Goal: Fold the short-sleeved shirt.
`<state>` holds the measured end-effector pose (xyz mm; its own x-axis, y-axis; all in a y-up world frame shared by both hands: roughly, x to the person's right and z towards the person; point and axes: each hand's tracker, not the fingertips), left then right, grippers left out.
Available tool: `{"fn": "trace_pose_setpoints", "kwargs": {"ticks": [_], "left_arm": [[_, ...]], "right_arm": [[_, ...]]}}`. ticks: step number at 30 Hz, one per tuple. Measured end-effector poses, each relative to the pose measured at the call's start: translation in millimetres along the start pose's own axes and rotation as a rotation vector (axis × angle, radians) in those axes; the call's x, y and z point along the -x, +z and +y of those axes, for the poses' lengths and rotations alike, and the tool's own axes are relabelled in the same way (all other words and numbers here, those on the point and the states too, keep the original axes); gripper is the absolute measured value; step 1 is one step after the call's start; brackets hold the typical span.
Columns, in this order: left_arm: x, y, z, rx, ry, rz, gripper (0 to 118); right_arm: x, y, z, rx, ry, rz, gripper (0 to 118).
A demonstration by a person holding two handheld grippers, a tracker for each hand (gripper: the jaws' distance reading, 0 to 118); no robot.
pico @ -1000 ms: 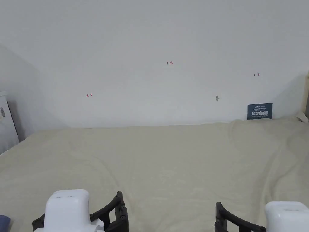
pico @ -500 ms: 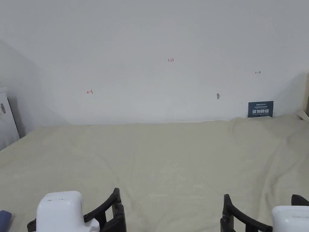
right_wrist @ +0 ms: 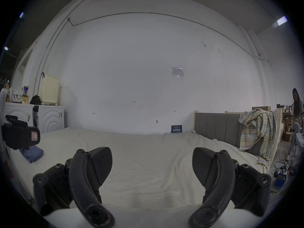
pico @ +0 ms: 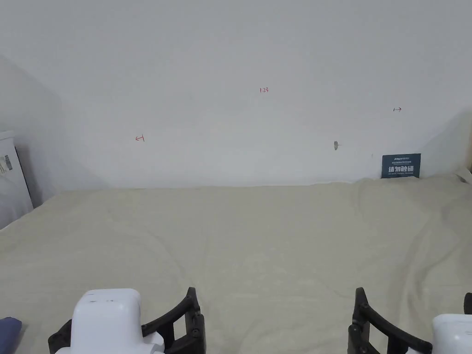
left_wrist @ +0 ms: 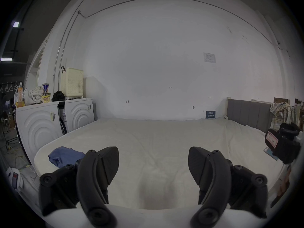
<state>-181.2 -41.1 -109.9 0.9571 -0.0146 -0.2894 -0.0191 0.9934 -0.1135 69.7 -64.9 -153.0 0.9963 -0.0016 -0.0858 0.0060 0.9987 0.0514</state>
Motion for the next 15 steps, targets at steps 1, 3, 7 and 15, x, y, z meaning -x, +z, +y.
{"fn": "trace_pose_setpoints", "kwargs": {"ticks": [1,3,7,15], "left_arm": [[-0.4,-0.2,-0.1,0.000,-0.011,0.003,95],[-1.7,1.2,-0.4,-0.007,-0.027,0.015,97],[-1.6,1.6,-0.8,-0.014,0.006,0.010,97],[-4.8,2.1,-1.4,-0.020,-0.007,0.004,97]], "right_arm": [[0.0,-0.2,0.2,0.000,0.001,-0.001,102],[-0.7,-1.1,0.6,0.000,0.002,-0.001,102],[-0.5,-1.3,0.2,-0.003,0.010,-0.003,102],[0.0,-2.1,0.2,-0.007,0.016,-0.009,102]]}}
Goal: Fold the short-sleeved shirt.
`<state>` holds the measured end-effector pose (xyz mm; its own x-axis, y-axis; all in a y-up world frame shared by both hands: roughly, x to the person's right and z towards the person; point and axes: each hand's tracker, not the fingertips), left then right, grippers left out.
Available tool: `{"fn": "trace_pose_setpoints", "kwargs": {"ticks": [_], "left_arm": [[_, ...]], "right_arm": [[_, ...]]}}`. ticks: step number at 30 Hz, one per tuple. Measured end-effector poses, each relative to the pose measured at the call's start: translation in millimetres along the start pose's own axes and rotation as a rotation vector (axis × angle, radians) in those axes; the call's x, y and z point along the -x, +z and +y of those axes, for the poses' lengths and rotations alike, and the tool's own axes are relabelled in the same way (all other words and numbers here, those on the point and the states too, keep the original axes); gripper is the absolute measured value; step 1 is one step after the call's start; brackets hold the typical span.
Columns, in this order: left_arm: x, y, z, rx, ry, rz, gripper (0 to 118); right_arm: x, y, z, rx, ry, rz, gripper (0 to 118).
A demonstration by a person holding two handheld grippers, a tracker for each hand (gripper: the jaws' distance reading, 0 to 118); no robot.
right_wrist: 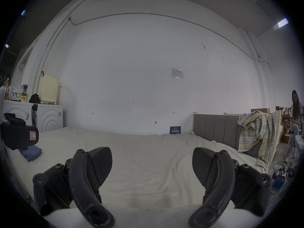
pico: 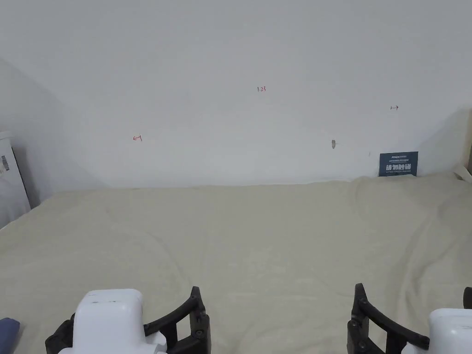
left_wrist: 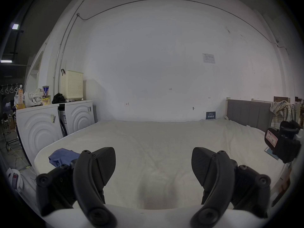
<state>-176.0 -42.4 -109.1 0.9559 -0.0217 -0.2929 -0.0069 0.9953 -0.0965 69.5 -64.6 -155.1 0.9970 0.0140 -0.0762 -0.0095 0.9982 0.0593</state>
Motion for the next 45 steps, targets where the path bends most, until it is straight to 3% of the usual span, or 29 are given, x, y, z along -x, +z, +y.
{"fn": "trace_pose_setpoints", "kwargs": {"ticks": [45], "left_arm": [[-0.8,-0.1,-5.7,0.008,0.013,0.002,97]], "right_arm": [[-3.2,-4.2,-7.3,0.032,0.015,-0.018,102]]}}
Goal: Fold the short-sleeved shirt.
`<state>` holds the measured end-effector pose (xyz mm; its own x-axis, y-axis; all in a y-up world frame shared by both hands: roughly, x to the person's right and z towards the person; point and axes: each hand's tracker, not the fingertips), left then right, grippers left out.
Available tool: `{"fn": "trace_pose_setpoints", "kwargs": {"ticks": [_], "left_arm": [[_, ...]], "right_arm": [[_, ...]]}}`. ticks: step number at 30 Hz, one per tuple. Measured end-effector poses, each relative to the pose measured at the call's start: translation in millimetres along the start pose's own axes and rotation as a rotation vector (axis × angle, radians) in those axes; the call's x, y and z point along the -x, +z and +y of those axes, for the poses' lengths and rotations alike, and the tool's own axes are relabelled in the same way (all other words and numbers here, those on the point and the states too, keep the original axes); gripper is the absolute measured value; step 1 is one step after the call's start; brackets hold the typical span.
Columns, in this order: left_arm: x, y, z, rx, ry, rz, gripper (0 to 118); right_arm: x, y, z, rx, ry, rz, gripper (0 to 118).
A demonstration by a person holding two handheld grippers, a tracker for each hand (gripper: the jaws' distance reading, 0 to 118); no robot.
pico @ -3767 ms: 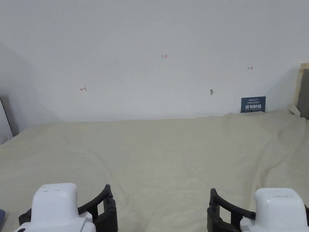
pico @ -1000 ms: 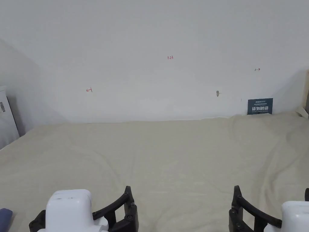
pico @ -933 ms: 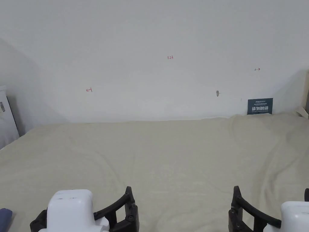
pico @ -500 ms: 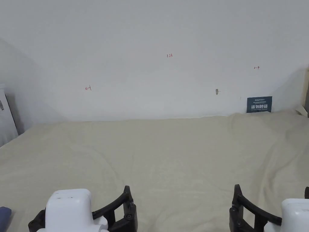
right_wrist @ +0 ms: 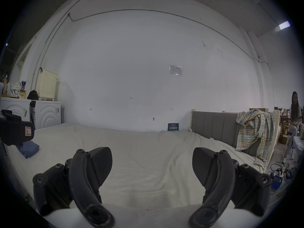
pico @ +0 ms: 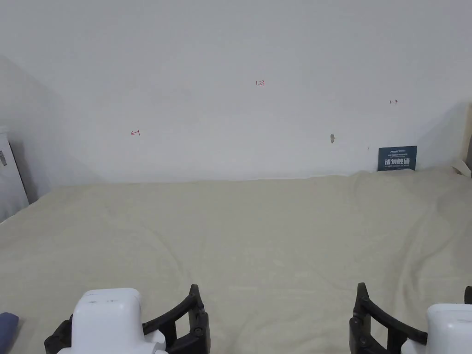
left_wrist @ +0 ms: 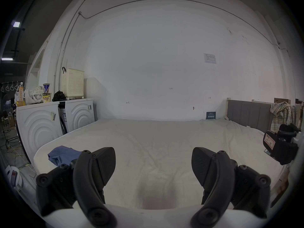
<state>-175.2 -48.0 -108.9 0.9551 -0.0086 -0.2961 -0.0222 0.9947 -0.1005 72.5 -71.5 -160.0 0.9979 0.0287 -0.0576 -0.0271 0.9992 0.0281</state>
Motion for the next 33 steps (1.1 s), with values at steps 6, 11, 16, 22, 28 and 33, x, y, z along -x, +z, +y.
{"fn": "trace_pose_setpoints", "kwargs": {"ticks": [6,11,16,22,28,33], "left_arm": [[1.5,0.0,-1.4,0.004,0.003,0.006,97],[2.7,0.5,-1.1,0.001,0.006,0.009,97],[3.3,1.0,-1.7,0.001,0.008,0.008,97],[3.6,1.8,-1.0,-0.002,0.007,0.011,97],[3.2,2.0,-0.9,0.001,0.005,0.011,97],[2.6,2.2,-0.8,0.002,0.004,0.012,97]], "right_arm": [[0.7,-0.5,-0.9,0.006,0.001,0.003,102],[1.7,-0.4,-1.9,0.006,0.006,0.005,102],[2.2,-0.2,-1.5,0.009,0.001,0.010,102],[2.1,-0.4,-1.4,0.010,0.006,0.003,102],[0.1,-1.1,-1.5,0.019,-0.010,0.007,102],[0.1,0.3,0.0,0.017,-0.009,0.006,102]]}}
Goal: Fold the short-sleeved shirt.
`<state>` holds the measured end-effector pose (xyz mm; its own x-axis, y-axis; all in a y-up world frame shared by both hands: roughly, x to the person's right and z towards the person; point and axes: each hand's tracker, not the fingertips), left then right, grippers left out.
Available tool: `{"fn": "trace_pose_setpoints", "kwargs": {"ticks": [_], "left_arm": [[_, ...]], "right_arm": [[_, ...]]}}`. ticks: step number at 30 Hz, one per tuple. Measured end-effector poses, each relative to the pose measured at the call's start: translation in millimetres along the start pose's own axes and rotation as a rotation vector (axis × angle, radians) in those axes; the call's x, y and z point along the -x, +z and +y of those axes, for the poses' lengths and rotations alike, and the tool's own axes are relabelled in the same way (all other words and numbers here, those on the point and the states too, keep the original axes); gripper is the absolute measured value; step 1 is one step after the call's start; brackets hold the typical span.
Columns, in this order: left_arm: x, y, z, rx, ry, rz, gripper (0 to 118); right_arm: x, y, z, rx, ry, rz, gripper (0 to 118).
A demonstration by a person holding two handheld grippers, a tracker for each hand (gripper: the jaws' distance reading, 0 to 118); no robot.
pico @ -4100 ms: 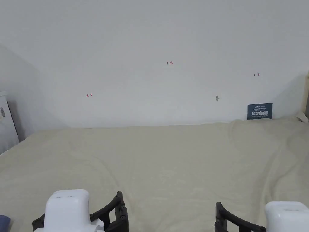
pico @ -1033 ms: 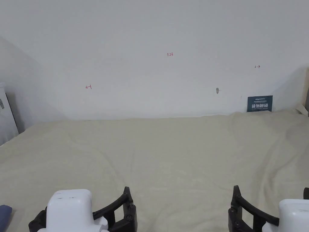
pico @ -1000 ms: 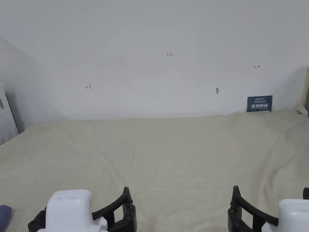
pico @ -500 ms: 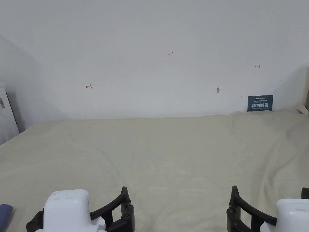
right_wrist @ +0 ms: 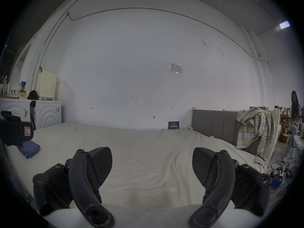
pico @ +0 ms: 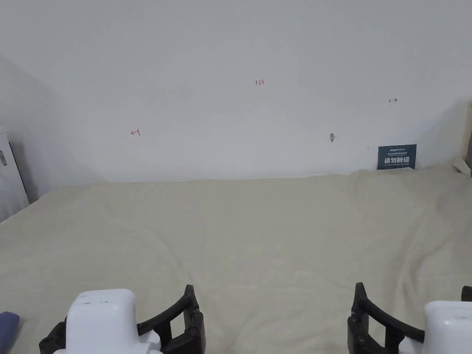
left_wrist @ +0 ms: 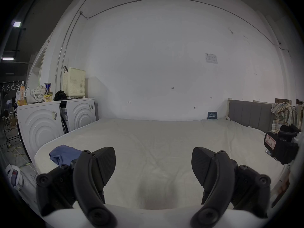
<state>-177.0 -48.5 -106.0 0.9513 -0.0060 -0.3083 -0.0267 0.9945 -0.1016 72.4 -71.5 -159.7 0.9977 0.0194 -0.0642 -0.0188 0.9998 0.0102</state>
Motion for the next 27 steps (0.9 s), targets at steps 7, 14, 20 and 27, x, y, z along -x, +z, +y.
{"fn": "trace_pose_setpoints", "kwargs": {"ticks": [7,14,20,27], "left_arm": [[2.1,-0.6,-0.6,0.008,0.001,0.005,97],[3.8,-1.2,0.0,0.007,-0.002,0.009,97],[5.5,-1.7,0.3,0.007,-0.001,0.014,97],[3.8,-1.5,1.4,0.005,-0.009,0.007,97]], "right_arm": [[-0.7,-0.5,0.4,0.006,0.003,0.000,102],[-3.2,-0.4,4.0,0.041,-0.020,0.033,102],[-4.4,4.0,5.7,0.019,-0.037,0.030,102],[-4.0,4.0,4.3,0.045,-0.016,0.040,102]]}}
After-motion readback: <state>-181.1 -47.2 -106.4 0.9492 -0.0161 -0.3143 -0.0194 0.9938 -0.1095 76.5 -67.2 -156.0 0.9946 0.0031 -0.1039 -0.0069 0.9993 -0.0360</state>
